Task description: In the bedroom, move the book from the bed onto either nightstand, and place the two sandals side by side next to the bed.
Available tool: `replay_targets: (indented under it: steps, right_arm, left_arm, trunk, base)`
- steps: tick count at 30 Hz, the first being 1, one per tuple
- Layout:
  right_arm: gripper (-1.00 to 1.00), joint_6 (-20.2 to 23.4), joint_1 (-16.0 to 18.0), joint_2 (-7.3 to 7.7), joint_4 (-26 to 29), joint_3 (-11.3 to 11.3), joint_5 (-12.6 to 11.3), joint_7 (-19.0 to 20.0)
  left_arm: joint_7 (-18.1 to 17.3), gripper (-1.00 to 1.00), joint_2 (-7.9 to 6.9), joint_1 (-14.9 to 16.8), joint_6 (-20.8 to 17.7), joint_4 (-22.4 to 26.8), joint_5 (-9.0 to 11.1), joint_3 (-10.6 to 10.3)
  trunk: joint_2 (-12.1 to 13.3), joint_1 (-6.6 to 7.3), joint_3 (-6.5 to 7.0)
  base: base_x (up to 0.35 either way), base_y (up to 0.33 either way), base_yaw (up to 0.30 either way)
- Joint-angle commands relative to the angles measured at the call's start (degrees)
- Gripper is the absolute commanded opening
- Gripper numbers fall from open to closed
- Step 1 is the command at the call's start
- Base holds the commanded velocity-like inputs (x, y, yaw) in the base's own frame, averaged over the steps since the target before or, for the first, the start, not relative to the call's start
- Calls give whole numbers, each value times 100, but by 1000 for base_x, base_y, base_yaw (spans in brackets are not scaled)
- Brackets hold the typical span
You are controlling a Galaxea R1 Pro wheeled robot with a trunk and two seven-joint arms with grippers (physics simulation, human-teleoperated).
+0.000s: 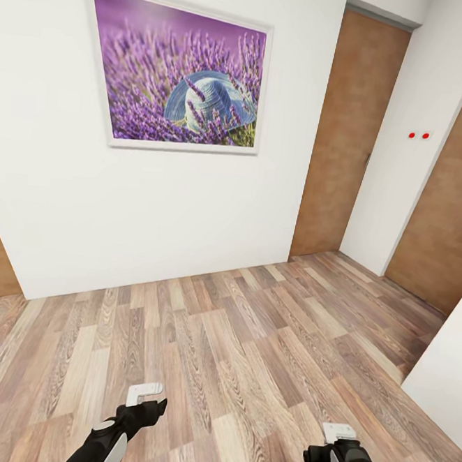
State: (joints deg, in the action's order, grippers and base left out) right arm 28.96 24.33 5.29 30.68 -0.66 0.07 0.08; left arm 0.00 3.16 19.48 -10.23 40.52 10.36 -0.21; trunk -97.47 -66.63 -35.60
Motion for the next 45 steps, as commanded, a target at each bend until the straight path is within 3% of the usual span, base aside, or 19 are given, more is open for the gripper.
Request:
replay_targets:
  steps: [1, 18, 29, 45]
  right_arm:
    - [100, 31, 1, -1, 10, -6, 1, 1]
    - [100, 30, 1, -3, -259, 4, 0, 1]
    - [100, 30, 1, -2, -264, 4, 0, 1]
    - [100, 30, 1, -2, -264, 4, 1, 1]
  left_arm:
    - [0, 100, -2, 0, -32, 9, 57, 0]
    - [0, 100, 0, -5, -9, 0, 61, -6]
    - [1, 100, 0, -6, 311, -144, 54, -6]
    - [0, 100, 0, -4, 348, -154, 54, -6]
  trunk:
    - [-44, -22, -24]
    - [-726, -396, -330]
    - [-1167, -637, -527]
    - [-1809, -989, -814]
  base:
    - [0, 0, 0]
    - [0, 0, 0]
    - [0, 0, 0]
    - [0, 0, 0]
